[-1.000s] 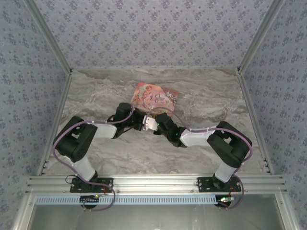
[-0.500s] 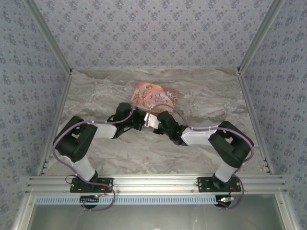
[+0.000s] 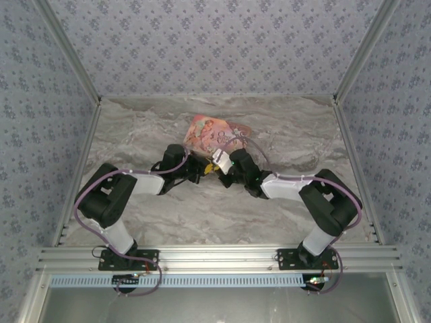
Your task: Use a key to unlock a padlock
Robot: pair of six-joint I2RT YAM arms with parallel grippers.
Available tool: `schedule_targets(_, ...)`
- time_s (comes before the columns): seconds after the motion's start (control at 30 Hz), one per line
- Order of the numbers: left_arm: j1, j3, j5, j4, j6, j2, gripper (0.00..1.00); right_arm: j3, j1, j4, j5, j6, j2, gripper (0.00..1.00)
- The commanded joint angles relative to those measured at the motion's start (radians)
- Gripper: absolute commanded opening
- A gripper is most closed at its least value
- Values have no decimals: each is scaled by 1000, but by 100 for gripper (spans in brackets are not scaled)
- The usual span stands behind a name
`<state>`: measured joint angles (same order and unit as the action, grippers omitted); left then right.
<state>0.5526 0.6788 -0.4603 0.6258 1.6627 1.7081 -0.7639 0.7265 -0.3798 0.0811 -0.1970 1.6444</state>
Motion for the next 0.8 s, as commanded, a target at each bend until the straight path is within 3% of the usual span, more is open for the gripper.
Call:
schedule_targets(0.0, 16, 18, -36, 59, -4, -4, 0, -11, -30, -35, 104, 170, -21, 0)
schedule_targets(0.3, 18, -2, -19, 55, -8, -10, 0, 35, -64, -33, 94, 164, -58, 1)
schedule_targets(0.6, 18, -6, -14, 50, -14, -11, 0, 145, -75, -37, 69, 106, -162, 38)
schedule_targets(0.77, 18, -3, -17, 34, -23, -11, 0, 204, -73, -42, 9, 61, -232, 51)
